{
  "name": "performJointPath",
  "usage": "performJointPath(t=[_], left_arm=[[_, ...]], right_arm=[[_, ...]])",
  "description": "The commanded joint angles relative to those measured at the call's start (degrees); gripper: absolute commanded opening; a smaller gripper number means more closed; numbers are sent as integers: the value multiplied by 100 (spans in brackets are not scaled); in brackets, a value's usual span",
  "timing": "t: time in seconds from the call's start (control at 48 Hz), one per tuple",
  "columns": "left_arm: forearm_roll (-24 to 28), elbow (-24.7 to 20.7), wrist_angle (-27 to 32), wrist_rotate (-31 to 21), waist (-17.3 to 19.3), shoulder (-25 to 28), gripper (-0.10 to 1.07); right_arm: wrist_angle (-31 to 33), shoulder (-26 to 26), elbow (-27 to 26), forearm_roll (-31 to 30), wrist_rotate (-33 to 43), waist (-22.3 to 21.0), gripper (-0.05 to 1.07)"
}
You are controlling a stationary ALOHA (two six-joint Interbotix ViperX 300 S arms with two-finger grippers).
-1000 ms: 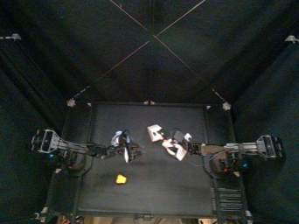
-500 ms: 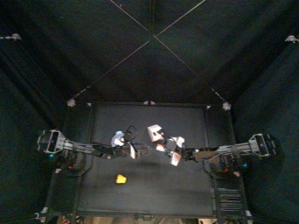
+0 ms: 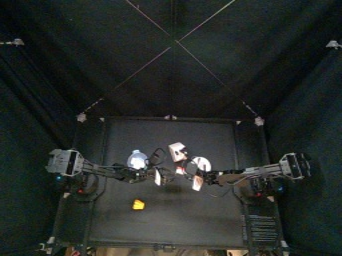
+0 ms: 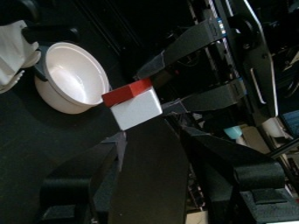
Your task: Hand over salmon sushi
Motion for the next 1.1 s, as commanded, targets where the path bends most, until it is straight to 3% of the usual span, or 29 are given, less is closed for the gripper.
performJointPath(t=[0.0, 0.458, 0.688, 1.083], left_arm=[[35, -97, -26, 9, 35, -9, 88], [44, 114, -9, 18, 193, -9, 88], [457, 70, -18, -26, 193, -18, 88], [202, -35, -53, -193, 193, -9, 88]], right_arm=[[-70, -35, -185, -26, -9, 53, 65], [-70, 0, -202, -35, -18, 123, 65], [-70, 18, -220, -44, -18, 123, 65], [-70, 176, -237, -53, -26, 123, 65]])
